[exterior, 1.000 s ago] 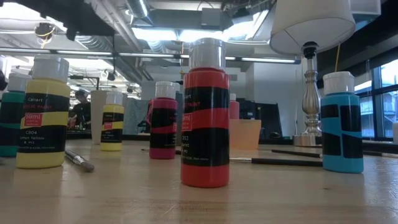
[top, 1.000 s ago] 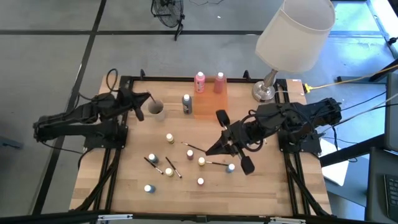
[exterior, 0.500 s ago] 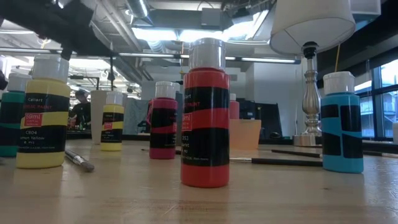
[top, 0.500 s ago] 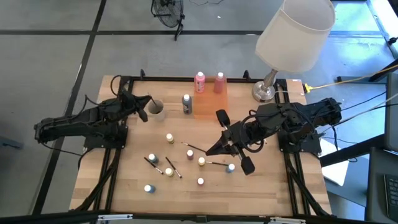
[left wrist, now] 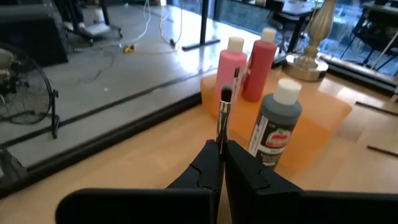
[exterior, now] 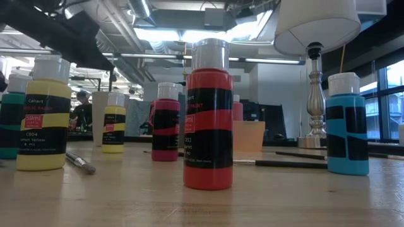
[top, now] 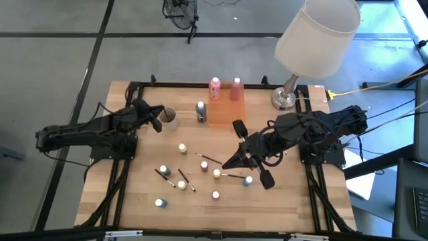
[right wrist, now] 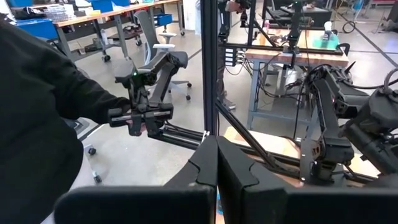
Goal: Pick & Place Paint Supplies
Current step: Put the silver paint brush into the white cup, then put the right small blue paint bottle into the orange bin
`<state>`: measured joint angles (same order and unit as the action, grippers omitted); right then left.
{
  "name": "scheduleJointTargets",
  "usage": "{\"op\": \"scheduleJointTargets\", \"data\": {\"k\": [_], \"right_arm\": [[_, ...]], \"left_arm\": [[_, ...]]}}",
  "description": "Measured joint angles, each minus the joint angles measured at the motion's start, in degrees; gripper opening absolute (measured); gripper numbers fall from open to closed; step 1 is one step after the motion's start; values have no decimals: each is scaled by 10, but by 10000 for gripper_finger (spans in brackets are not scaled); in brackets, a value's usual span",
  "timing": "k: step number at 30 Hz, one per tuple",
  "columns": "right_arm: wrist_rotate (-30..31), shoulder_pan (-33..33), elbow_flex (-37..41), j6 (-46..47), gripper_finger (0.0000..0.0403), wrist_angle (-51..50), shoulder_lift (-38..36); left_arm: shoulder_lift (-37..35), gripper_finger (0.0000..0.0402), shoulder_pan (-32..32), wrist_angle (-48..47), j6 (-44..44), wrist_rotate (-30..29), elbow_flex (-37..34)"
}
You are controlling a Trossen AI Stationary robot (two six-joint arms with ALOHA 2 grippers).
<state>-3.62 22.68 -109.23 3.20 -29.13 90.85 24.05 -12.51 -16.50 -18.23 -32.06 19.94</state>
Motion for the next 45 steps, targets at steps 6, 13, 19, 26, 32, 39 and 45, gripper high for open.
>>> {"op": "scheduleJointTargets", "data": {"k": [6,13,19,26,32,39,45], "right_arm": [[0,1,0,0,1,-1,0],[-1,8,0,1,1,1,0],[0,18,0,7,1,1,0],[0,22,0,15,1,6,0],[0,24,0,25,1,6,0],[0,29,0,35,1,12,0],[0,29,0,64,7,16,0]], "left_arm": [[47,2,0,30,-6,1,0],[74,6,0,43,-7,46,0],[88,40,0,43,-7,58,0],[88,72,0,43,-20,48,0],[86,105,0,43,-47,66,0],[50,149,0,34,-67,90,18],[18,166,0,7,-61,135,102]]}}
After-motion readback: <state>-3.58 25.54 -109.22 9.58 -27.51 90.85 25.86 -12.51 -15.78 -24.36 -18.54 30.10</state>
